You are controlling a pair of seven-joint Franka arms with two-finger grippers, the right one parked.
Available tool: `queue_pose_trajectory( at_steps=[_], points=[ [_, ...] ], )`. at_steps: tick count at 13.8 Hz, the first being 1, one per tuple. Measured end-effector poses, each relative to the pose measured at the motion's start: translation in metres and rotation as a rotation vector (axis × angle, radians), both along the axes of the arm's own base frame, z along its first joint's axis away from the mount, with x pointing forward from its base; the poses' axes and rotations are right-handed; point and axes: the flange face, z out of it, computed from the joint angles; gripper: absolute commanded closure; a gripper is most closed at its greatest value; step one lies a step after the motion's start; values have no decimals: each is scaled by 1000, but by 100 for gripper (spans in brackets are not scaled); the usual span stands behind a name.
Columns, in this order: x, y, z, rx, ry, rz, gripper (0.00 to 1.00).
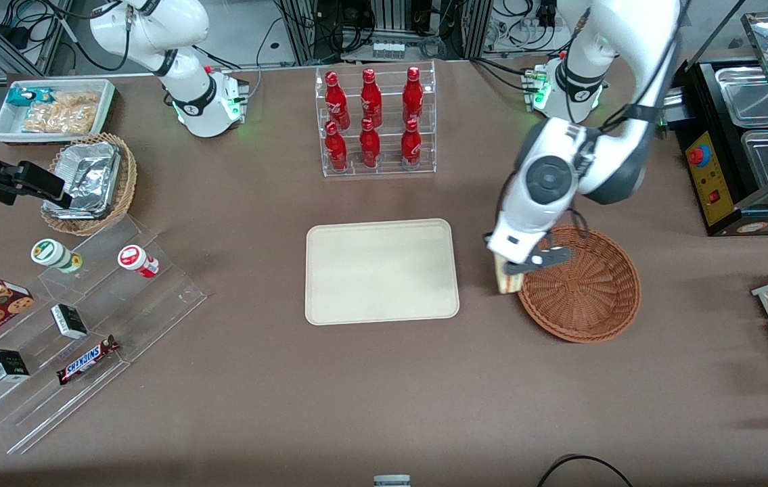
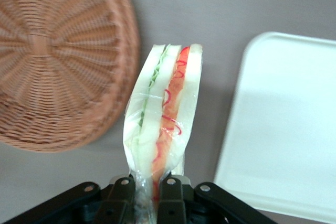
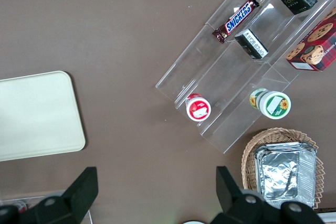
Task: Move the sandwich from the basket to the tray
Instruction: 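Lift the sandwich and carry it over the cream tray, then lower the sandwich onto the tray and open the left gripper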
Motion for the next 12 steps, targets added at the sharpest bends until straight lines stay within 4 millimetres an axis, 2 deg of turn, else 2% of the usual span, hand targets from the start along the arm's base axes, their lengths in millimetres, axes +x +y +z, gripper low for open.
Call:
queue_pose_trajectory(
  at_steps=[5, 8, 10, 12],
  points=[
    [-7, -110, -25, 15, -9, 14, 92],
    [-22, -168, -40, 15, -26, 34, 92],
    [-35, -199, -49, 21, -29, 41, 92],
    [-45, -222, -54, 18, -37, 44, 92]
  ],
)
